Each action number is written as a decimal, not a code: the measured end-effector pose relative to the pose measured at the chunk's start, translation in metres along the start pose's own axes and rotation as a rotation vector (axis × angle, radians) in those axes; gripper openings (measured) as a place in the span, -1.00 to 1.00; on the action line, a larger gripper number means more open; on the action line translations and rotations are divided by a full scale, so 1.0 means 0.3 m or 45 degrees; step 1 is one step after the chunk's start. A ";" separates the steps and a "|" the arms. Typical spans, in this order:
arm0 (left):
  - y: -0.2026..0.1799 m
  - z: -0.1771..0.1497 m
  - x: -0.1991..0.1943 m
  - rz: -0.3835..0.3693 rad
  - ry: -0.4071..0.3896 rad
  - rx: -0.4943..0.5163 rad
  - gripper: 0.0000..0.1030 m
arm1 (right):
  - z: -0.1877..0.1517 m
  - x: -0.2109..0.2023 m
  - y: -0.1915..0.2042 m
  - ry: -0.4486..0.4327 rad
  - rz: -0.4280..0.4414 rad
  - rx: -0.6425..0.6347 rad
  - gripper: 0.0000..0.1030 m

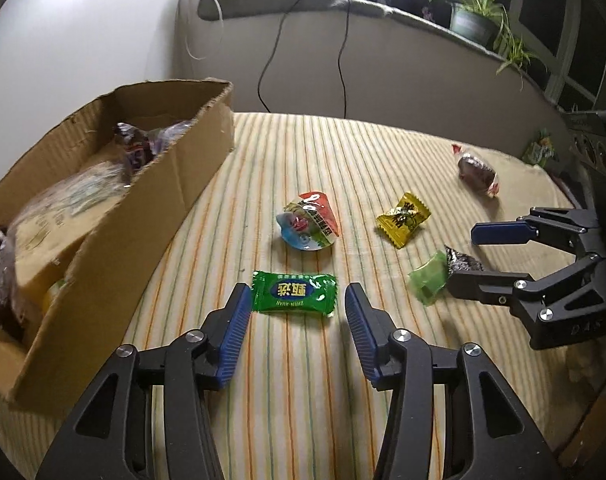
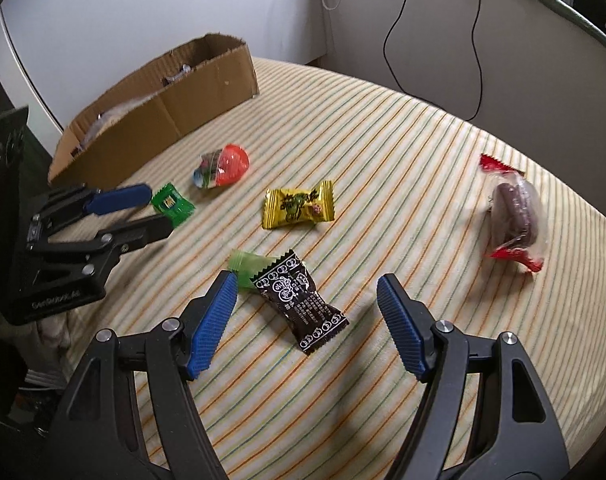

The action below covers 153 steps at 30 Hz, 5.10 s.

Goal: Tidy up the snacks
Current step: 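Grasp the green candy with the left gripper while the right grasps the black candy packet, then carry the green candy with the left gripper while the right carries the black packet into the box, then open both grippers in the box and withdraw toward the snacks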

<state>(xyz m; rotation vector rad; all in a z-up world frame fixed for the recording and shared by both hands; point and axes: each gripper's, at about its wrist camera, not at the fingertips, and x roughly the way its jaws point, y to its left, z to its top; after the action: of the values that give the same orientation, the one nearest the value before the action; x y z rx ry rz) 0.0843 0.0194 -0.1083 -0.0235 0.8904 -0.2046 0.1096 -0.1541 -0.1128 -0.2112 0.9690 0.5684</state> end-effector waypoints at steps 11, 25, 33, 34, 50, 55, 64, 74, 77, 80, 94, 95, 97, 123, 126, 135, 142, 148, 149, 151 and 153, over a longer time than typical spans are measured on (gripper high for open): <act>0.014 0.005 0.022 -0.014 0.019 -0.002 0.04 | 0.006 0.037 0.026 0.008 -0.012 -0.076 0.22; 0.014 0.008 0.032 0.011 0.022 0.011 0.04 | 0.001 0.032 0.045 0.045 -0.008 -0.174 0.01; -0.011 0.004 0.032 0.012 0.008 0.060 -0.27 | -0.001 0.030 0.035 0.047 -0.027 -0.176 -0.41; -0.015 0.004 0.032 0.016 0.005 0.067 -0.29 | -0.001 0.027 0.027 0.047 -0.034 -0.168 -0.50; -0.005 0.001 0.017 -0.009 -0.012 0.048 -0.48 | -0.023 -0.012 -0.012 0.002 -0.051 -0.078 -0.52; -0.003 0.005 0.022 -0.016 -0.002 0.051 -0.48 | -0.022 -0.018 -0.019 -0.001 -0.064 -0.072 -0.52; -0.005 0.022 -0.044 -0.042 -0.076 0.019 -0.48 | -0.019 -0.039 -0.026 -0.032 -0.073 -0.059 -0.52; 0.012 0.044 -0.131 -0.022 -0.158 0.007 -0.48 | 0.012 -0.086 -0.034 -0.086 -0.065 -0.037 -0.52; 0.040 0.046 -0.167 -0.003 -0.189 -0.008 -0.48 | 0.039 -0.094 -0.018 -0.102 -0.060 -0.047 -0.52; 0.079 0.047 -0.205 0.014 -0.221 -0.035 -0.48 | 0.076 -0.106 0.005 -0.126 -0.049 -0.059 -0.52; 0.286 0.007 -0.307 0.126 -0.288 -0.160 -0.48 | 0.299 -0.098 0.204 -0.207 0.026 -0.185 -0.52; 0.296 0.005 -0.310 0.131 -0.290 -0.165 -0.48 | 0.313 -0.091 0.217 -0.208 0.032 -0.194 -0.52; 0.315 0.000 -0.314 0.139 -0.289 -0.176 -0.48 | 0.345 -0.076 0.255 -0.209 0.043 -0.218 -0.52; 0.421 -0.032 -0.291 0.136 -0.259 -0.234 -0.48 | 0.658 0.187 0.549 -0.134 0.169 -0.354 -0.52; 0.426 -0.030 -0.287 0.136 -0.256 -0.238 -0.48 | 0.677 0.213 0.564 -0.119 0.179 -0.356 -0.52; 0.431 -0.022 -0.287 0.142 -0.251 -0.240 -0.46 | 0.705 0.276 0.596 -0.085 0.184 -0.360 -0.52; 0.430 -0.018 -0.291 0.169 -0.250 -0.246 -0.33 | 0.701 0.286 0.611 -0.079 0.183 -0.377 -0.25; 0.436 -0.017 -0.299 0.189 -0.260 -0.262 -0.14 | 0.698 0.255 0.601 -0.125 0.162 -0.367 0.36; 0.434 -0.016 -0.301 0.190 -0.261 -0.262 -0.14 | 0.695 0.248 0.597 -0.127 0.155 -0.366 0.39; 0.426 -0.017 -0.306 0.190 -0.266 -0.260 -0.14 | 0.687 0.230 0.586 -0.141 0.138 -0.365 0.56; 0.416 -0.018 -0.314 0.191 -0.272 -0.255 -0.14 | 0.677 0.211 0.569 -0.156 0.131 -0.356 0.63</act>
<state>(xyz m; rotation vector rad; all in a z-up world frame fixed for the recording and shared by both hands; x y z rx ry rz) 0.0436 0.1596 -0.0524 -0.1614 0.6933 0.0280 0.1901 0.0956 -0.0381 -0.3728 0.7826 0.8031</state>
